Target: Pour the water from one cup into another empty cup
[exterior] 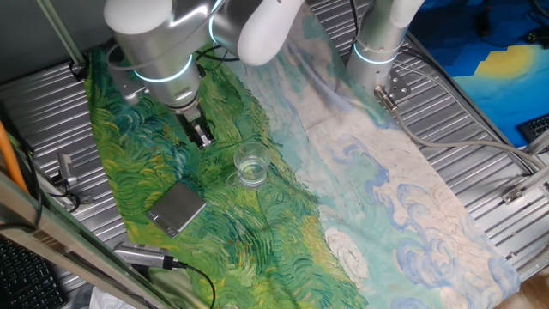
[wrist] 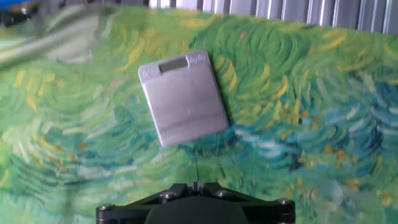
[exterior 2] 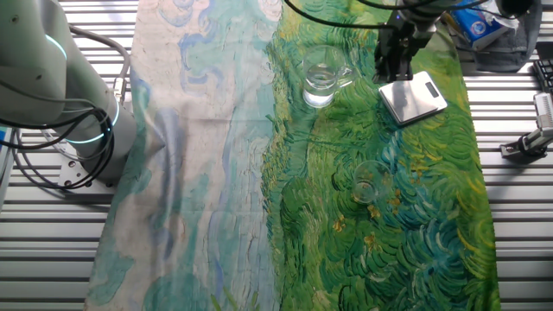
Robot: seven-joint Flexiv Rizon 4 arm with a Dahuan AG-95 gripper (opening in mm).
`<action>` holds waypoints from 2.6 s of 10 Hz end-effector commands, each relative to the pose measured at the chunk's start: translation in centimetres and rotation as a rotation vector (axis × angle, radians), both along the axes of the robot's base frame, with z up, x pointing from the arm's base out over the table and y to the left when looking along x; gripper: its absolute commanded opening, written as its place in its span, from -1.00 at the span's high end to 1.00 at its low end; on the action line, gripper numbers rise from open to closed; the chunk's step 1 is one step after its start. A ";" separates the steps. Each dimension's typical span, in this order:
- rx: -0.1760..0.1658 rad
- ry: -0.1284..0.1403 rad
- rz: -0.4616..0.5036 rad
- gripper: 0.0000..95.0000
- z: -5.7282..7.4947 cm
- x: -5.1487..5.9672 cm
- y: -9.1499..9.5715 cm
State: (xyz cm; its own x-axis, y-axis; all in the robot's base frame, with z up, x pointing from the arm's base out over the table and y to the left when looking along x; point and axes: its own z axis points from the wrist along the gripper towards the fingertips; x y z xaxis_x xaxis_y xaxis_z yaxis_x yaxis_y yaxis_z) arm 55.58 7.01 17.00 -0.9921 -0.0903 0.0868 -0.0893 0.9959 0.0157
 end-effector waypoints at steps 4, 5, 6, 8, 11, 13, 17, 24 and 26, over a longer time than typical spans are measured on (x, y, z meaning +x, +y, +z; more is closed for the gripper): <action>-0.015 -0.001 -0.004 1.00 -0.1 0.1 0.1; -0.014 -0.001 -0.007 1.00 -0.1 0.1 0.1; -0.010 -0.001 -0.022 1.00 -0.1 0.1 0.1; -0.014 -0.011 -0.053 1.00 -0.4 -0.5 0.7; -0.016 -0.036 -0.099 1.00 -1.3 -2.9 2.6; -0.010 -0.053 -0.096 1.00 -1.4 -3.1 3.0; 0.025 -0.071 -0.046 0.60 -1.2 -3.0 3.3; 0.030 -0.059 -0.056 0.60 -1.7 -2.8 3.0; 0.026 -0.056 -0.040 0.60 -1.7 -2.6 2.7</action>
